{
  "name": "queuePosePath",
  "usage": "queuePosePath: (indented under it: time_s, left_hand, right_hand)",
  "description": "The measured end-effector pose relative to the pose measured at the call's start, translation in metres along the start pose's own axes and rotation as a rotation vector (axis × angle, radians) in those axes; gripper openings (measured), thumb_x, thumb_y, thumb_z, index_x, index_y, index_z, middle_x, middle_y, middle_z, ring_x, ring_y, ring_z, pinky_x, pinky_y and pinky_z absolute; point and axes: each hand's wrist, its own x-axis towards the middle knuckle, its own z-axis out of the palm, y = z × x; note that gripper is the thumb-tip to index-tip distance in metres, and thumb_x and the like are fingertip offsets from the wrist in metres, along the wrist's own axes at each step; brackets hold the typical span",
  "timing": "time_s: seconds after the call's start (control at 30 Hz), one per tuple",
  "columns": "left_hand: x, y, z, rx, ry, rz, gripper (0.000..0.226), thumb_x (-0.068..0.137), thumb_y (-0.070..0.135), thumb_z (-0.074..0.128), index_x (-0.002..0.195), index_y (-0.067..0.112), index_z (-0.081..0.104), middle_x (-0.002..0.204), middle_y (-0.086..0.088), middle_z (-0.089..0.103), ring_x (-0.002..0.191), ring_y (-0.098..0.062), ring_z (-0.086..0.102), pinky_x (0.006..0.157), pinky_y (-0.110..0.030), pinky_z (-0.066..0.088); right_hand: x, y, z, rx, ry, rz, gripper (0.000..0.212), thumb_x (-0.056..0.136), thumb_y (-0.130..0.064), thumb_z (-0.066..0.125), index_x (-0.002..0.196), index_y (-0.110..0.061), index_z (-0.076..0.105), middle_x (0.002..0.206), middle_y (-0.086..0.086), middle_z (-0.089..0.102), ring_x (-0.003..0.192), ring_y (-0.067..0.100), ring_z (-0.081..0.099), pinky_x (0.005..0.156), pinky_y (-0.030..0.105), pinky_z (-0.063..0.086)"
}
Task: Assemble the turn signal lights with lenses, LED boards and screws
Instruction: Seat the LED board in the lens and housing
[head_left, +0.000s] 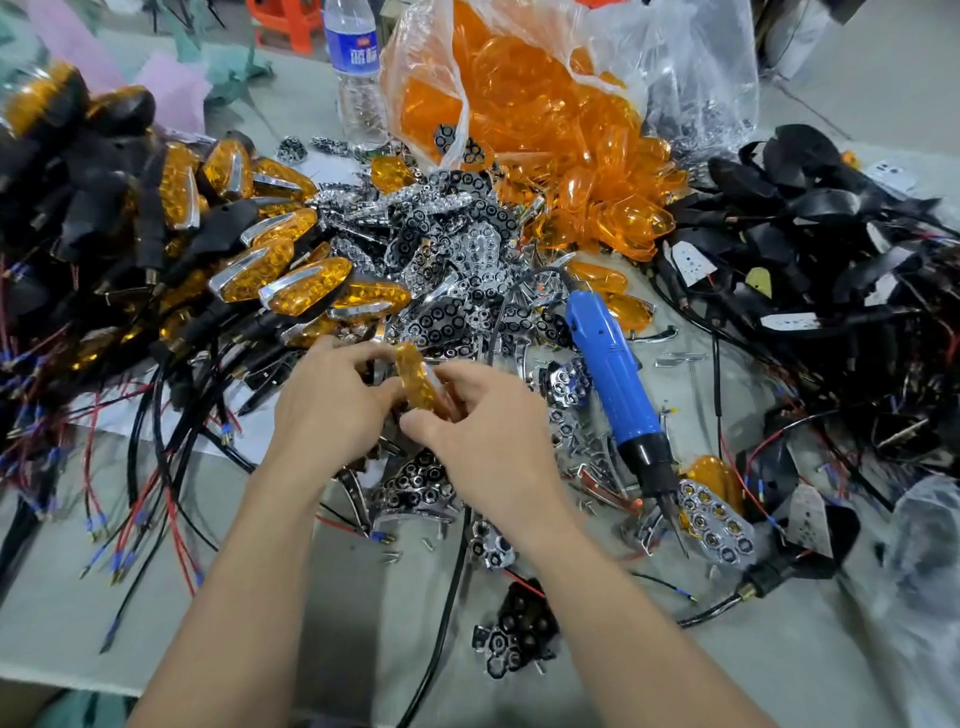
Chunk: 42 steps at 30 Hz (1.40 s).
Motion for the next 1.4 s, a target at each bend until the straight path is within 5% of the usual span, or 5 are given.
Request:
queuePosePath:
  time_s: [0.4, 0.57, 0.93, 1.2, 1.4]
  left_hand:
    - [0.002, 0.005, -0.001, -0.256, -0.023, 0.075, 0.024, 0.084, 0.022, 0.076, 0.09, 0.038, 0.06, 0.089, 0.023, 0.069, 0.076, -0.002, 0.065, 0.066, -0.029, 0.049]
    - [-0.008, 0.011, -0.002, -0.59, -0.177, 0.02, 0.03, 0.097, 0.006, 0.067, 0.1, 0.035, 0.072, 0.095, 0.005, 0.072, 0.065, -0.024, 0.063, 0.061, -0.059, 0.059]
    - [-0.022, 0.027, -0.008, -0.999, -0.336, 0.013, 0.027, 0.101, 0.0, 0.059, 0.121, 0.012, 0.073, 0.11, -0.018, 0.075, 0.093, -0.025, 0.071, 0.072, -0.045, 0.065]
    - [-0.024, 0.032, -0.01, -1.098, -0.476, 0.055, 0.036, 0.102, -0.005, 0.051, 0.126, 0.013, 0.071, 0.121, -0.016, 0.074, 0.101, -0.025, 0.073, 0.075, -0.035, 0.063]
    - [-0.026, 0.031, -0.011, -1.106, -0.516, 0.102, 0.038, 0.099, -0.007, 0.055, 0.125, 0.015, 0.071, 0.107, -0.006, 0.078, 0.091, -0.018, 0.073, 0.071, -0.028, 0.061]
  right_hand:
    - [-0.008, 0.013, 0.013, -0.042, 0.132, 0.07, 0.027, 0.075, -0.035, 0.084, 0.096, -0.034, 0.066, 0.078, -0.014, 0.07, 0.069, 0.005, 0.063, 0.063, 0.024, 0.051]
    - [-0.012, 0.014, 0.01, -0.017, 0.188, 0.058, 0.033, 0.072, -0.036, 0.084, 0.099, -0.039, 0.066, 0.082, -0.02, 0.071, 0.075, 0.001, 0.066, 0.067, 0.016, 0.05]
    - [-0.02, 0.004, -0.019, -0.128, 0.361, -0.032, 0.043, 0.072, -0.043, 0.083, 0.112, -0.042, 0.066, 0.087, -0.02, 0.071, 0.082, 0.002, 0.066, 0.08, 0.028, 0.056]
    - [-0.023, -0.004, -0.024, -0.103, 0.334, -0.057, 0.045, 0.075, -0.033, 0.086, 0.113, -0.044, 0.066, 0.093, -0.033, 0.067, 0.086, -0.01, 0.063, 0.076, 0.003, 0.042]
    - [-0.017, -0.004, -0.03, -0.045, 0.279, -0.027, 0.037, 0.07, -0.027, 0.085, 0.099, -0.043, 0.068, 0.086, -0.022, 0.073, 0.078, 0.002, 0.069, 0.073, 0.023, 0.056]
